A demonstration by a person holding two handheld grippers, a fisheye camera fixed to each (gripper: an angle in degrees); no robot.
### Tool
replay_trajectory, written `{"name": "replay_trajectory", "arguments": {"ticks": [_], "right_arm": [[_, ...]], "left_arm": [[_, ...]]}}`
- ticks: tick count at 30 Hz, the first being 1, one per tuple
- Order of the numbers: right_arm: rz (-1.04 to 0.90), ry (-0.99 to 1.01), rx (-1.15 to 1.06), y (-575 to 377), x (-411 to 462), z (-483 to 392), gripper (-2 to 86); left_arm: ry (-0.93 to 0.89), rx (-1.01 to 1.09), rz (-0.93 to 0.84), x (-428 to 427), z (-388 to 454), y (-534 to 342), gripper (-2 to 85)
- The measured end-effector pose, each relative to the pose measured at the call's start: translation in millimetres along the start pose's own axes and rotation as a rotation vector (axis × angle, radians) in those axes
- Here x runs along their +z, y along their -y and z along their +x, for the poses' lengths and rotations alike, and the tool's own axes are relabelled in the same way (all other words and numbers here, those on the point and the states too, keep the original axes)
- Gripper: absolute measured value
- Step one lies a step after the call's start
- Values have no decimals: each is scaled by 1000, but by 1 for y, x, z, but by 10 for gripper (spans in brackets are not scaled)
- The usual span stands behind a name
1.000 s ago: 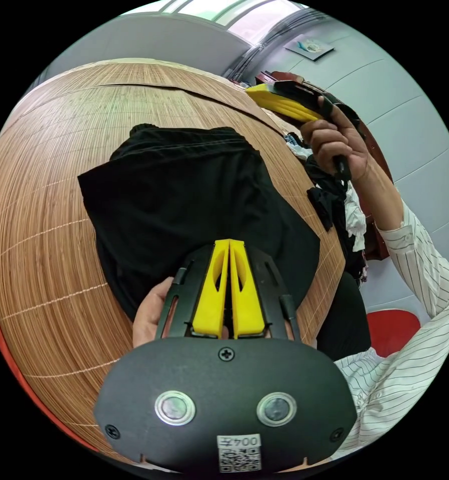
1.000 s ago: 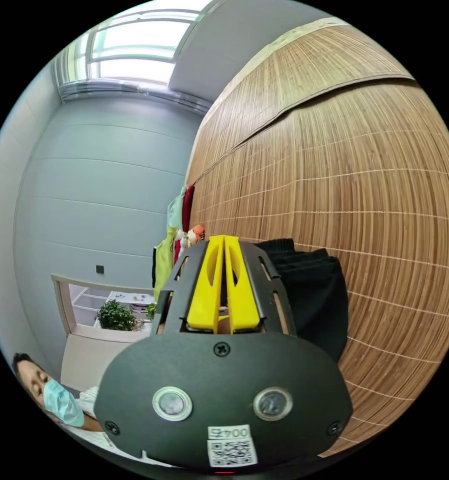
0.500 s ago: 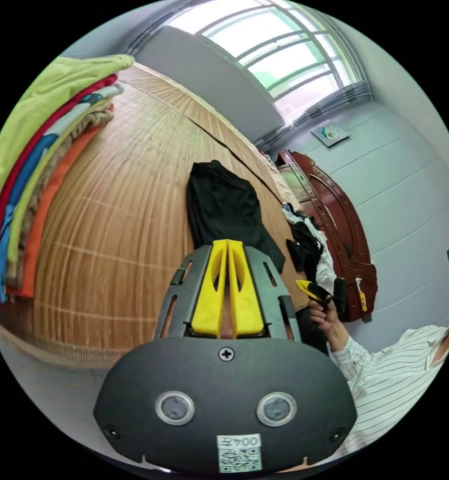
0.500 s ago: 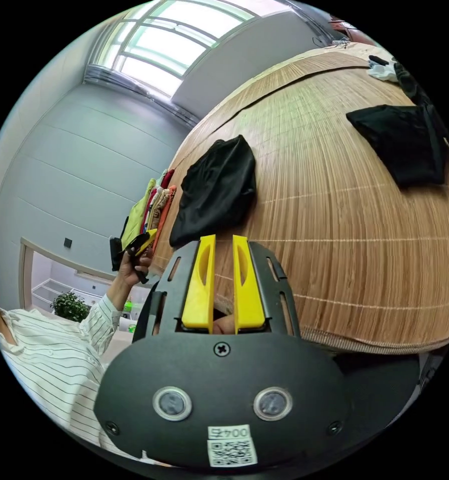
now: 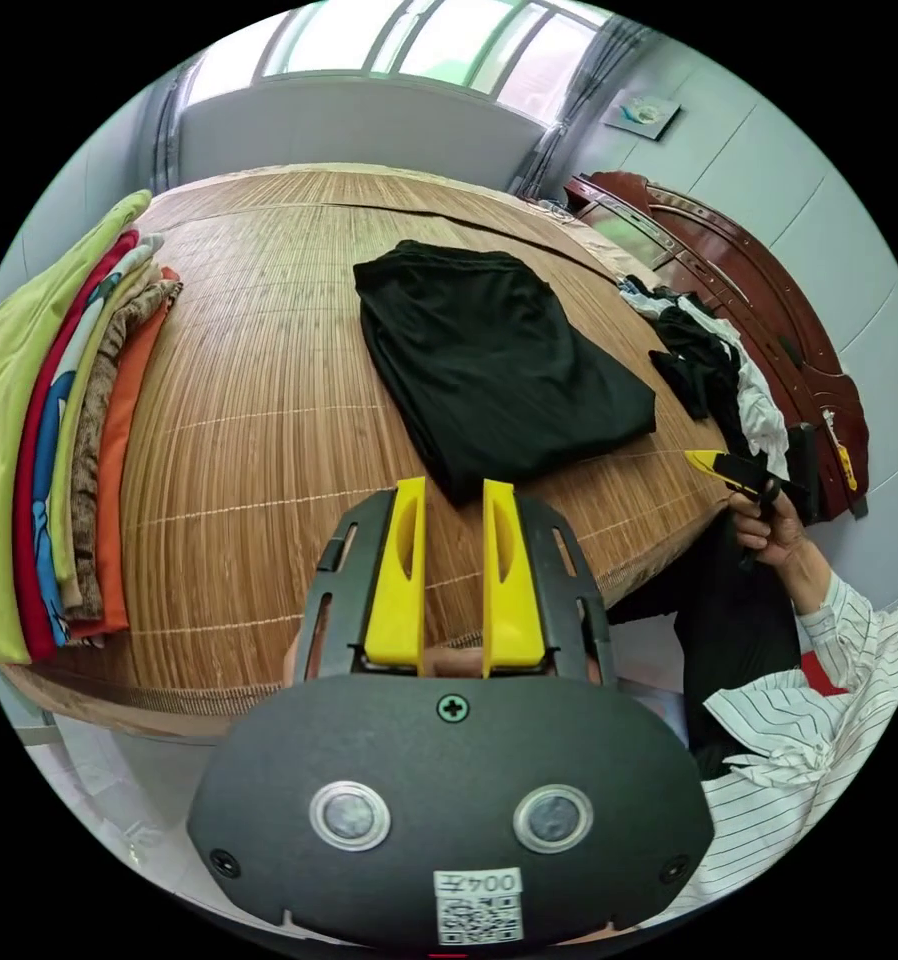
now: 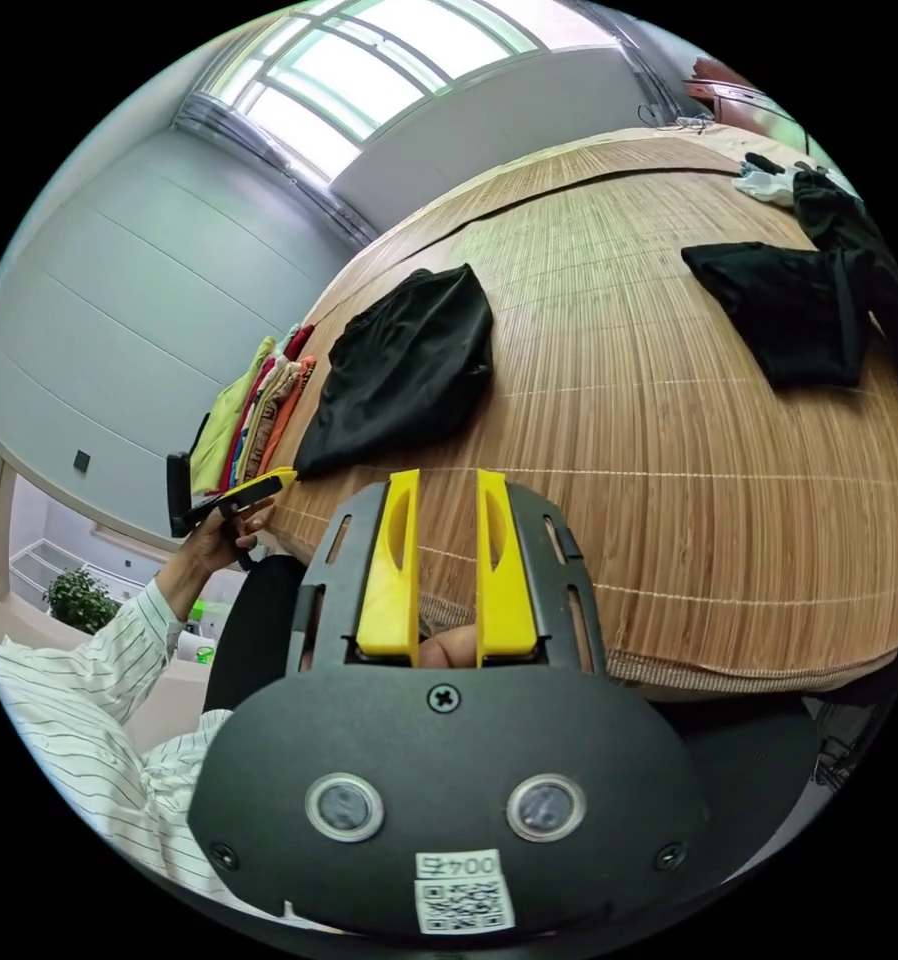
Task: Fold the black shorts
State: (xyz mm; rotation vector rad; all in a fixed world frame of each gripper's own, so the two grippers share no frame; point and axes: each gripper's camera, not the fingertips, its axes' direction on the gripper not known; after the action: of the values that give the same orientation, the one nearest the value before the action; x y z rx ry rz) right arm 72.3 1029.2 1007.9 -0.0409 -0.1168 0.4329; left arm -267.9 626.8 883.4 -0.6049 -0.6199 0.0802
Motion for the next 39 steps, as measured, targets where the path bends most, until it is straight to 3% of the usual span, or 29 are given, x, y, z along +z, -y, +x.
{"name": "replay_trajectory", "arguments": {"ticks": [4, 9, 14, 23, 29, 35, 39], "right_arm": [[-24, -51, -39, 27, 14, -10, 96], [29, 16, -104, 46, 13, -53, 83], [-138, 91, -195, 74, 58, -130, 82], [-465, -230, -463, 133, 179, -288, 108], [-507, -430, -416, 150, 211, -300, 11], [-461, -85, -109, 173, 187, -234, -5], [-411, 164, 6, 170, 177, -183, -6]], "left_arm": [[-52, -22, 15, -12, -7, 9, 83], [-14, 65, 67, -42, 45, 10, 76], [7, 64, 94, -41, 62, 12, 69], [117, 181, 80, -49, 94, 23, 62], [79, 170, 130, -69, 78, 23, 44], [2, 29, 235, -112, 10, 15, 40], [140, 255, 153, -95, 21, 42, 64]]}}
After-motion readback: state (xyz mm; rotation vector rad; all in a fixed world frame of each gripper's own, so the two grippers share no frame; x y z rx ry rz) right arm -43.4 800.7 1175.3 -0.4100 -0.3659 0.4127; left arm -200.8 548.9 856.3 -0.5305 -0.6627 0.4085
